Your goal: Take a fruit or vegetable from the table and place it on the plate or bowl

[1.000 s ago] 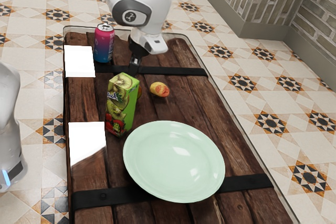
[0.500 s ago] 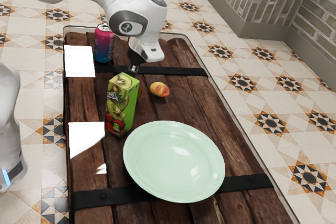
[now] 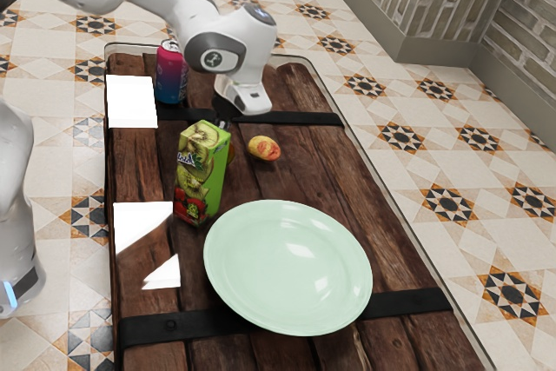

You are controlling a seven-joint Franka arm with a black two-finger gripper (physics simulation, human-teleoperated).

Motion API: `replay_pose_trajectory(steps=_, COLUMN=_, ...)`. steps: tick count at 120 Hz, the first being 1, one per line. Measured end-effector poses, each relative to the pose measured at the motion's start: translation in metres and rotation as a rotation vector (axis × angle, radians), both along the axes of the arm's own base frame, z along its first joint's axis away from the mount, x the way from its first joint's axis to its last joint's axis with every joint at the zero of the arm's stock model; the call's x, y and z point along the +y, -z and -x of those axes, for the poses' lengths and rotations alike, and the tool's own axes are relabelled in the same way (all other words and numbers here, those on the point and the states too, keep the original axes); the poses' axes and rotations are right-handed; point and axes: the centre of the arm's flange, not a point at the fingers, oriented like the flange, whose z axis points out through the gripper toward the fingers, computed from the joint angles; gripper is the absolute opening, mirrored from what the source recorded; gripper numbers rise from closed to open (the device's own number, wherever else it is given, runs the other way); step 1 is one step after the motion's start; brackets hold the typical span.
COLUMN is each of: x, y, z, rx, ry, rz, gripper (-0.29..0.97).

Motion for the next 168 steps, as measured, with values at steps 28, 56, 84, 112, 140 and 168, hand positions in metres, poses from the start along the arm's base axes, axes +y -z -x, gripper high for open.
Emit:
replay_pose_trajectory(steps=28, x=-0.001, y=0.009, z=-0.005, rx=0.002, ry=0.005, rz=0.003, gripper=0.68)
replay_pose_trajectory(steps=56, x=-0.001, y=0.014, z=-0.007, rx=0.003, ry=0.007, rz=0.004, gripper=0.66)
replay_pose_trajectory(steps=84, x=-0.001, y=0.020, z=-0.009, rx=0.012, ry=-0.002, rz=0.016, gripper=0.55)
replay_pose_trajectory(steps=112, x=-0.001, y=0.020, z=-0.009, rx=0.013, ry=-0.020, rz=0.024, gripper=0.48)
replay_pose_trajectory(steps=140, x=0.010, y=0.001, z=-0.002, rx=-0.009, ry=-0.068, rz=0.036, gripper=0.48)
replay_pose_trajectory(steps=168, x=0.013, y=-0.068, z=0.000, rx=-0.090, ry=-0.099, rz=0.034, gripper=0.48)
